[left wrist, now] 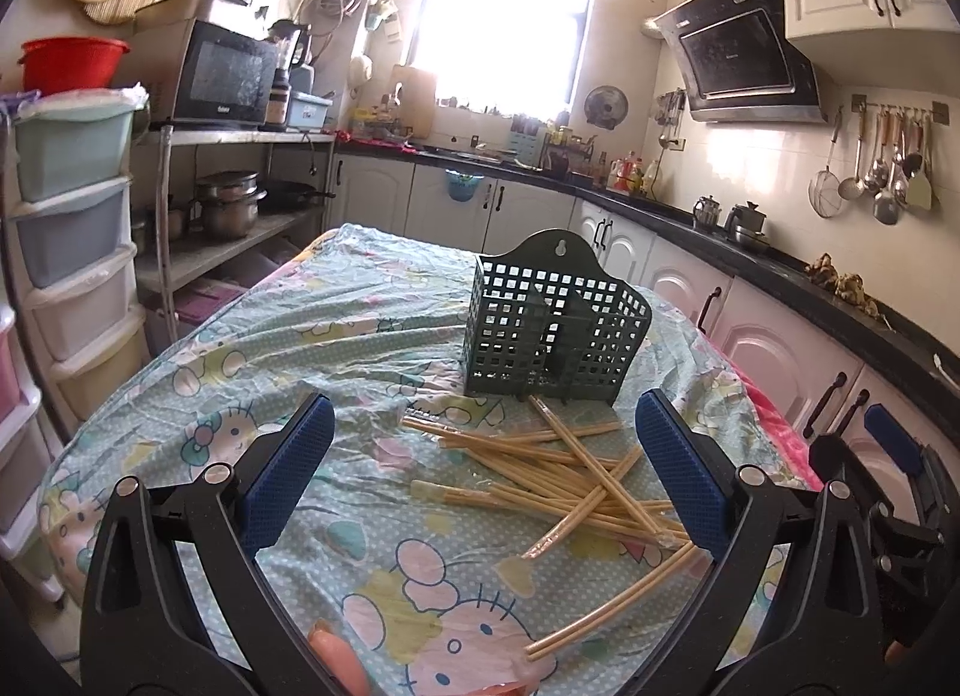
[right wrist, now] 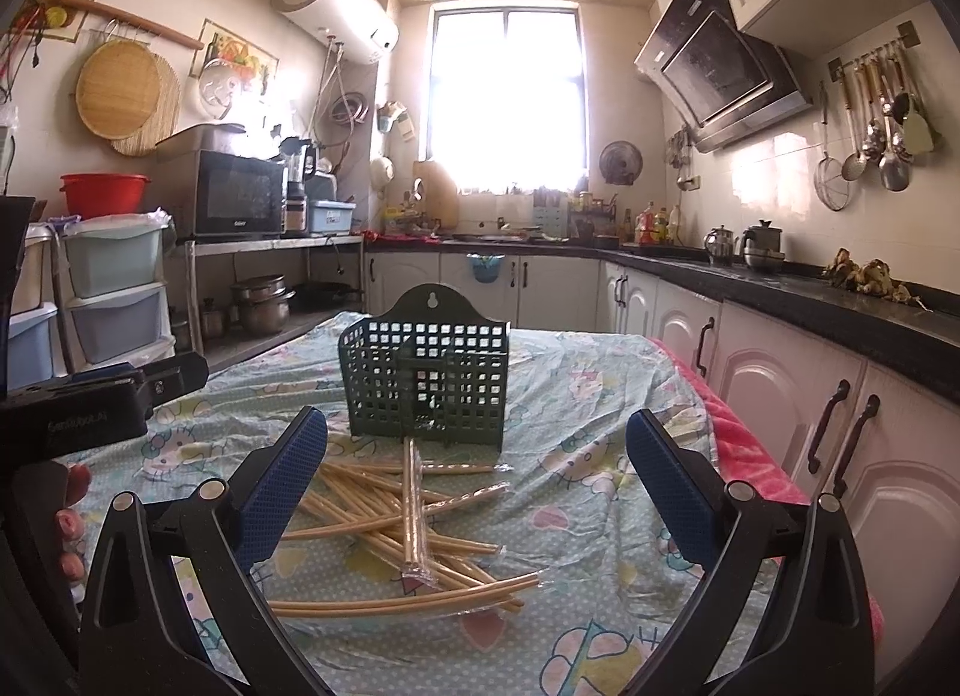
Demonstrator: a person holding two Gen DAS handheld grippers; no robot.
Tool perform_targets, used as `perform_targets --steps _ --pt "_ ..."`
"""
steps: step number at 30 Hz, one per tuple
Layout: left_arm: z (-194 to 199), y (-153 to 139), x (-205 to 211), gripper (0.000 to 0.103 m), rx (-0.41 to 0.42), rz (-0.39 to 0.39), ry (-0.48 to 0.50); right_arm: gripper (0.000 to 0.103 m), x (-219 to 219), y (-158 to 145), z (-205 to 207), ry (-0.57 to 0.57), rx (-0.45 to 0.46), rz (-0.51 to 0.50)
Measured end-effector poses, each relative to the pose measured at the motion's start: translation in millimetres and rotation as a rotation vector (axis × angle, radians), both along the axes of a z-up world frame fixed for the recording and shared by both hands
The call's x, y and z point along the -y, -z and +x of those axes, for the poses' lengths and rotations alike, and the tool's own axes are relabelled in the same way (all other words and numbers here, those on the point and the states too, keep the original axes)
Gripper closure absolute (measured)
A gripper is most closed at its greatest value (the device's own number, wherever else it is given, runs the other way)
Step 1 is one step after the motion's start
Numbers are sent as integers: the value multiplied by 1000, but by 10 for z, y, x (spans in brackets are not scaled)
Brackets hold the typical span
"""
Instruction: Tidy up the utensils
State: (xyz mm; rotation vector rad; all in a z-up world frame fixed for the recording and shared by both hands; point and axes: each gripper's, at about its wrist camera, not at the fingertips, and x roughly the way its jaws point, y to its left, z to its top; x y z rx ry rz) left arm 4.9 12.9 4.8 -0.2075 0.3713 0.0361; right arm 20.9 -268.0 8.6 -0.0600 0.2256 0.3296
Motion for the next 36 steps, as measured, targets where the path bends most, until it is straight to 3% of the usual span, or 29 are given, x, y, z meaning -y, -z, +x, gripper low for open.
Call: perform_targets --steps 10,20,27,36 --pt "135 15 -271 10 -54 -48 -40 6 -124 -63 197 -101 -73 -24" --pt "345 20 -670 10 -125 -146 -56 6 -365 -188 536 -219 -142 -75" --pt "518 -107 -844 10 -116 -163 -67 6 -562 -246 1042 -267 -263 -117" --pt "875 -128 -920 10 -181 -173 -36 6 -755 -235 1546 -270 -296 -181"
